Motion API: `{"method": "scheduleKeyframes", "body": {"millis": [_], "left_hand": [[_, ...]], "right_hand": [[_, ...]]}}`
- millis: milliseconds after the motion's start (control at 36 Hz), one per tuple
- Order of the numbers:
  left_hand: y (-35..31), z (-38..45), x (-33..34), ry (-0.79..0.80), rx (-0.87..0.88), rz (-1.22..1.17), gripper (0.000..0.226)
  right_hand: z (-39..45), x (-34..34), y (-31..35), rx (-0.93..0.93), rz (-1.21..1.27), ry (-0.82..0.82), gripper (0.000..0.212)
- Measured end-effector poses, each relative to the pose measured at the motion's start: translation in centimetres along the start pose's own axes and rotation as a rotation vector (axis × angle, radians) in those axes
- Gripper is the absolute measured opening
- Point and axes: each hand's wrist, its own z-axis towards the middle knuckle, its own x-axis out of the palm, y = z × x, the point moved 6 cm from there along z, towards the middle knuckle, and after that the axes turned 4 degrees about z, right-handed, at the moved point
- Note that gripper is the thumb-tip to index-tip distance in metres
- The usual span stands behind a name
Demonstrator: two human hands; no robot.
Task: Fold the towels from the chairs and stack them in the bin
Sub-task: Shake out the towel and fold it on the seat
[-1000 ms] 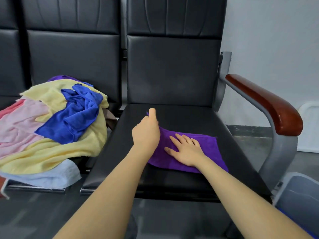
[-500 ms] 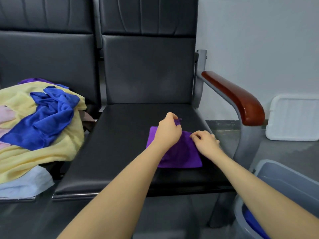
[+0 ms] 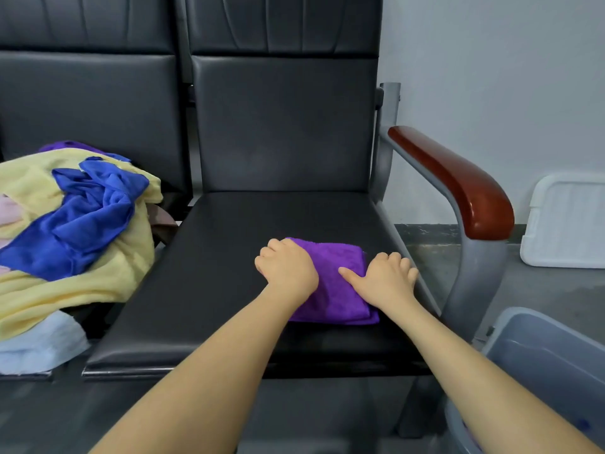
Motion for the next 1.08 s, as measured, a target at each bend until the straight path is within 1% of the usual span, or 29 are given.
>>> {"method": "scheduleKeyframes", "body": {"millis": [83,167,222,306,361,417,472,528,556,639,694,750,806,889,972,1083], "left_hand": [[0.8,0.5,1.2,0.024,-0.013,0.027,0.048],[1.0,0.7,1.8,0.026,0.024,-0.015,0.042],[1.1,0.7,2.0,0.042,0.036,-0.09,0.037],[0.9,0.5,1.7,-0.002,0.079,-0.166,0.025],[0.7,0.4,1.3,-0.037,0.102,-0.211,0.023],[0.4,0.2,0.6,-0.088,0.121,-0.228,0.023],[0.0,-0.1,-0.2,-0.151,0.142,-0.211,0.024],[-0.5,-0.5,-1.2,-0.228,0.172,-0.187,0.026],[-0.7,-0.9,-1.8,-0.267,0.182,-0.18,0.028],[-1.5,-2.0,-3.8,-0.378,0.202,-0.183,0.031],[-2.2,-2.6,-5.0,-0.43,0.227,-0.237,0.033],[-2.9,-3.1,-6.1,-0.452,0.273,-0.307,0.026],[-3.8,-4.0,-7.5,-0.532,0.323,-0.32,0.024],[-5.9,-5.2,-8.7,-0.489,0.412,-0.377,0.028],[-8.2,-6.8,-10.1,-0.492,0.504,-0.455,0.028],[-12.6,-9.0,-11.0,-0.567,0.607,-0.44,0.029]], "right_hand": [[0.4,0.2,0.5,-0.005,0.007,0.059,0.079],[0.7,0.7,1.0,-0.008,0.041,0.142,0.065],[0.6,0.9,1.5,-0.03,0.039,0.149,0.055],[0.5,0.9,2.1,-0.088,0.038,0.117,0.047],[0.2,0.6,2.2,-0.122,0.066,0.075,0.04],[-0.1,0.0,2.2,-0.147,0.143,0.013,0.03],[-0.4,-0.7,1.9,-0.152,0.303,-0.032,0.019],[-0.8,-1.7,1.5,-0.145,0.463,-0.079,0.018],[-1.1,-2.5,1.3,-0.149,0.501,-0.12,0.016],[-2.1,-4.9,0.7,-0.17,0.492,-0.255,0.02],[-2.8,-6.3,-0.1,-0.182,0.466,-0.323,0.02],[-3.5,-7.5,-0.8,-0.198,0.472,-0.373,0.02],[-4.5,-9.1,-2.0,-0.204,0.45,-0.437,0.023],[-5.7,-11.2,-4.2,-0.186,0.425,-0.523,0.025],[-6.5,-12.9,-6.4,-0.149,0.428,-0.554,0.024],[-7.6,-14.9,-10.6,-0.066,0.461,-0.612,0.026]]}}
